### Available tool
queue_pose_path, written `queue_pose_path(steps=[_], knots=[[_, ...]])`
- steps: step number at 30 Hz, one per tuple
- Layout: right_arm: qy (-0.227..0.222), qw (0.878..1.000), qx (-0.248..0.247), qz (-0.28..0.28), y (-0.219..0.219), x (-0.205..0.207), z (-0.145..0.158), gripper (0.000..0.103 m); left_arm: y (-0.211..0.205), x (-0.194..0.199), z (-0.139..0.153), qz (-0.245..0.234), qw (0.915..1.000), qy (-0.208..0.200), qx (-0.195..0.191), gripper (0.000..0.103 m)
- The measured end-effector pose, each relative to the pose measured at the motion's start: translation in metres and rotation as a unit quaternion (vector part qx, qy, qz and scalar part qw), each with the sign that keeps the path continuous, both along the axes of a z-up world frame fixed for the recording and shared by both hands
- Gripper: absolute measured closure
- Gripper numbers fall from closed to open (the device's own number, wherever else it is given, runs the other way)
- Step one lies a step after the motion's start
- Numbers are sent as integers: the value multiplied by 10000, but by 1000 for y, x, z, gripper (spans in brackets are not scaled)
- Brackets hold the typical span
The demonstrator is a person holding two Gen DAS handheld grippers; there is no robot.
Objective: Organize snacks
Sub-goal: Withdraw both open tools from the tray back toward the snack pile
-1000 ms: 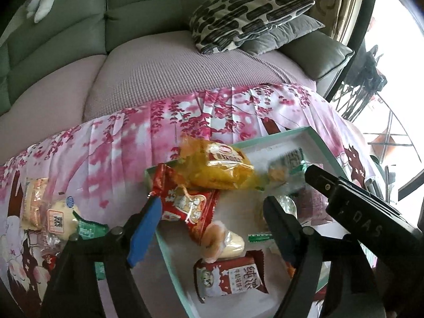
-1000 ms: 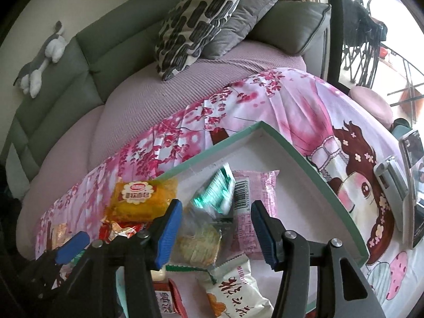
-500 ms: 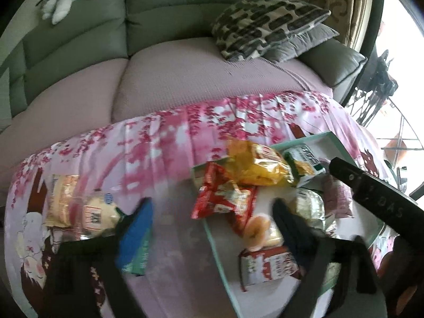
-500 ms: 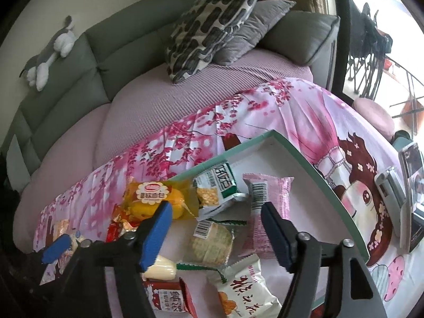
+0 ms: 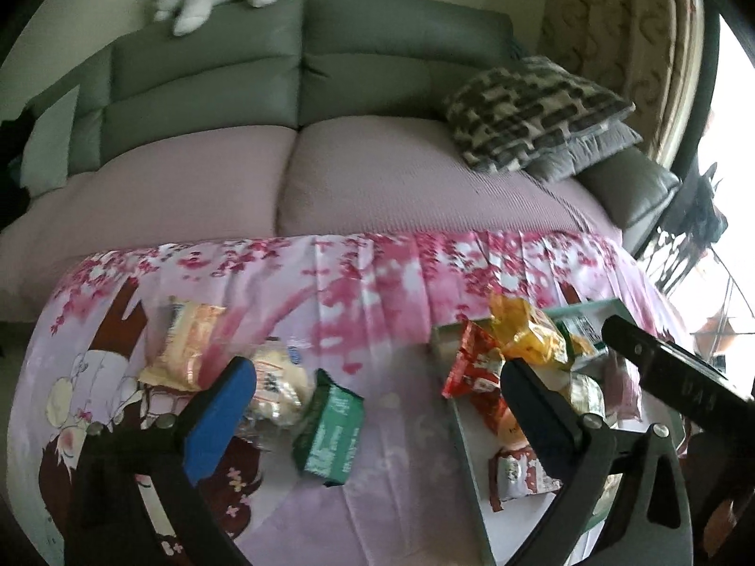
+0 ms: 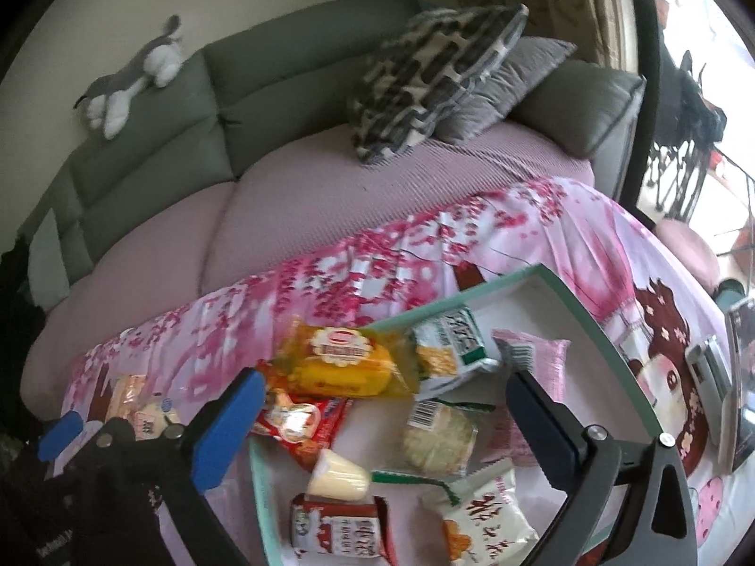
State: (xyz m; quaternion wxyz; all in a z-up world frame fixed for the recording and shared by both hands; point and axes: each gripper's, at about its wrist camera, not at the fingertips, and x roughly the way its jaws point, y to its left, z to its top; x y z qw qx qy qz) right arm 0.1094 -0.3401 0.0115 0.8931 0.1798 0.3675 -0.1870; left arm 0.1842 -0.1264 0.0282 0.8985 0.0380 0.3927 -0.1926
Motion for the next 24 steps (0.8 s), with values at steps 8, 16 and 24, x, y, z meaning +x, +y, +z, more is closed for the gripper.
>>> queue_pose_path(steps=[8,16,24], knots=[[-107,9987,-230,435,36,11,4,0,39,7,4,555,9982,-163,-135,0],[-144,9958,-484,768,74,20,3,0,72,15,-4,789,9967,-152,-144,0],[86,9929,-383,1120,105,34,-13,0,122,25,-6,1263,9914,-171,-308,0]])
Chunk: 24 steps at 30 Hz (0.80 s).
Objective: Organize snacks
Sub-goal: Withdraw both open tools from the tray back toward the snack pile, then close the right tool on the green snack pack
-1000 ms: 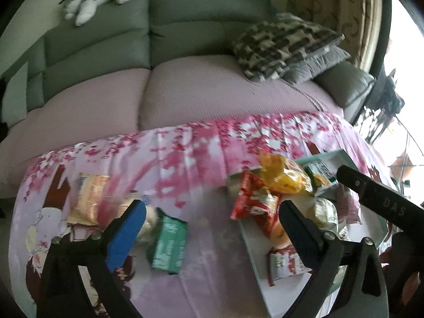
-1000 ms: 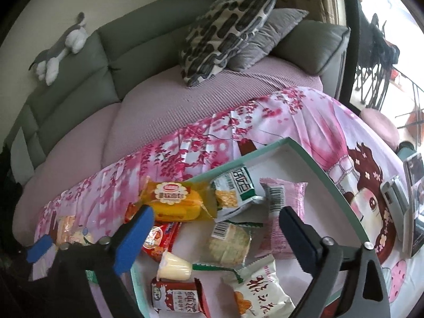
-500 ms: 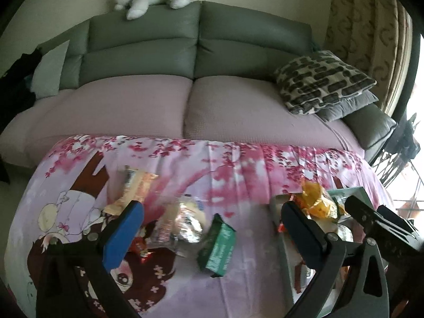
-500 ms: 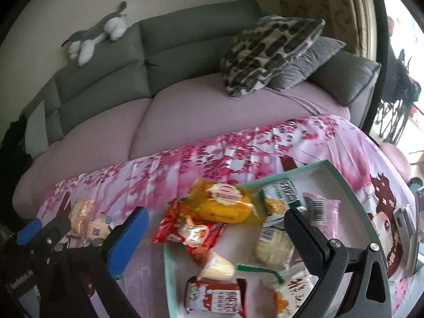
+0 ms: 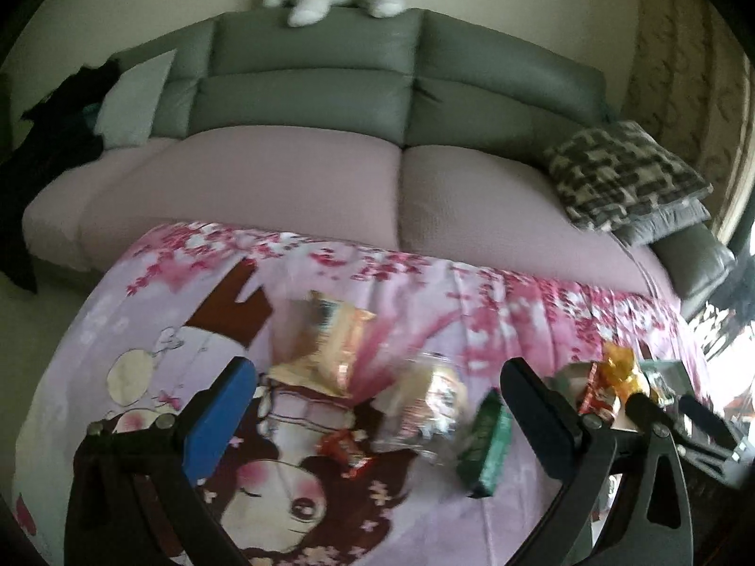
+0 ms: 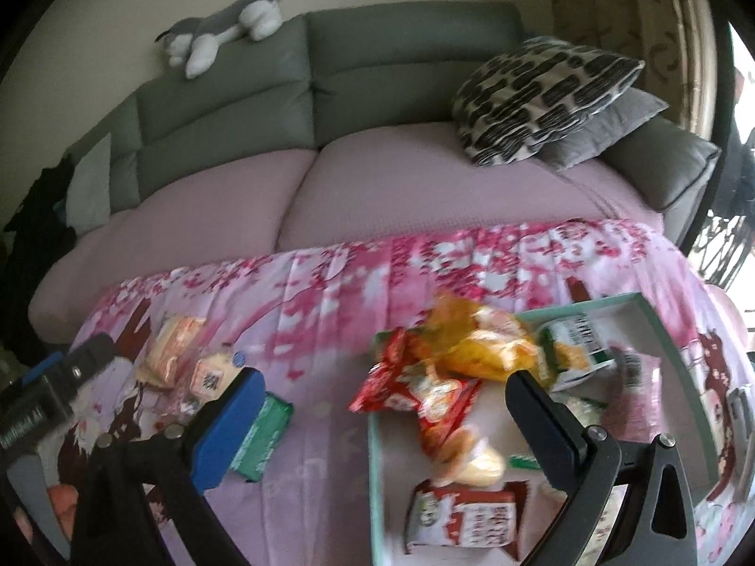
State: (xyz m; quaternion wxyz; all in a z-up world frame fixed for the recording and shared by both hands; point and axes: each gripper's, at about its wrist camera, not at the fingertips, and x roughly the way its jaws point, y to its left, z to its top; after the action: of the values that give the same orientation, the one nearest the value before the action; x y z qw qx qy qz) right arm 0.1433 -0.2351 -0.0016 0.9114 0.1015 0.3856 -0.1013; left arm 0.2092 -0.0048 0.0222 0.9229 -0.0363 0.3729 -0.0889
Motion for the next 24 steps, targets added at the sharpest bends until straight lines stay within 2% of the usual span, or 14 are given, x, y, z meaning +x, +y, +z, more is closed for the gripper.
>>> queue_pose_path(steps=[5,13,16,19,24], knots=[[159,9994,195,224,18,8,-9,0,30,5,-5,313,9995,87,-45,0],[360,9970,358,580,50,22,-23,0,52,19,-21,418,9983,376,-152,0],[459,9961,413,637,56,28,-30,0,57,25,-27,445,9977,505,48,0],[575,9949,490,666,60,33,-38,0,67,28,-30,711,9958,525,237,0],[726,9941,526,606,63,40,-48,0,82,30,-35,895,9936,694,9,0]])
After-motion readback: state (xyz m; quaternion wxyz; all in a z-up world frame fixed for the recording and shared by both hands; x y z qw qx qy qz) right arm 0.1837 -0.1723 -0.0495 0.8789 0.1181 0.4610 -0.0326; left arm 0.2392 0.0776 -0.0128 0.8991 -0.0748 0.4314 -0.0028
